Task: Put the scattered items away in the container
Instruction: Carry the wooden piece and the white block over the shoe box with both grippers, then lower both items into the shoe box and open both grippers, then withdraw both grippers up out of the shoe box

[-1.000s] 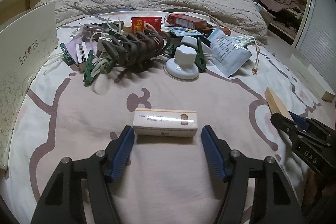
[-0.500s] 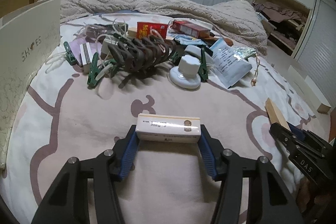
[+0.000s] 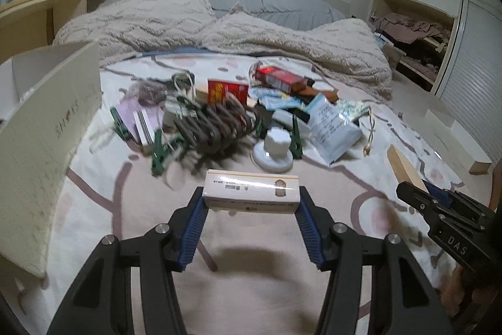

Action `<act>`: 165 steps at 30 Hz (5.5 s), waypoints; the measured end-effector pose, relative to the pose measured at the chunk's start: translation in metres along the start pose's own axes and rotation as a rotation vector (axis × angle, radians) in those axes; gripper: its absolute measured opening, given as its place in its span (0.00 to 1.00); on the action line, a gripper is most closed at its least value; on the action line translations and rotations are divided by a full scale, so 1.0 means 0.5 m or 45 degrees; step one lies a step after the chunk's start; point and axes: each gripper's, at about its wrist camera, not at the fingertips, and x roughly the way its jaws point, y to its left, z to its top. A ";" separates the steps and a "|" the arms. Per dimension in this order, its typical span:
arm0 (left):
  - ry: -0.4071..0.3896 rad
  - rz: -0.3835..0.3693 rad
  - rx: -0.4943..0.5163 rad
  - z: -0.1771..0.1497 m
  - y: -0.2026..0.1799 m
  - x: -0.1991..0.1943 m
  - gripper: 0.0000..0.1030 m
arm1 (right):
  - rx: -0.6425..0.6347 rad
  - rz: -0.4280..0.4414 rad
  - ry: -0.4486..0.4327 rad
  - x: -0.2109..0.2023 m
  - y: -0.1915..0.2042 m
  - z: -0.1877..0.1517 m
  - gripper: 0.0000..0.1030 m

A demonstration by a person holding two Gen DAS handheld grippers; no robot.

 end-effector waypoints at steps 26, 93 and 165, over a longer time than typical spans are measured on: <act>-0.389 0.176 -0.003 0.233 0.205 -0.204 0.54 | -0.171 0.265 -0.181 -0.058 0.260 0.223 0.31; -0.269 0.670 -0.397 0.137 0.655 -0.271 0.75 | -0.615 0.669 0.332 0.212 0.837 0.287 0.31; -0.413 0.565 -0.238 0.165 0.519 -0.295 1.00 | -0.413 0.449 -0.200 0.016 0.543 0.310 1.00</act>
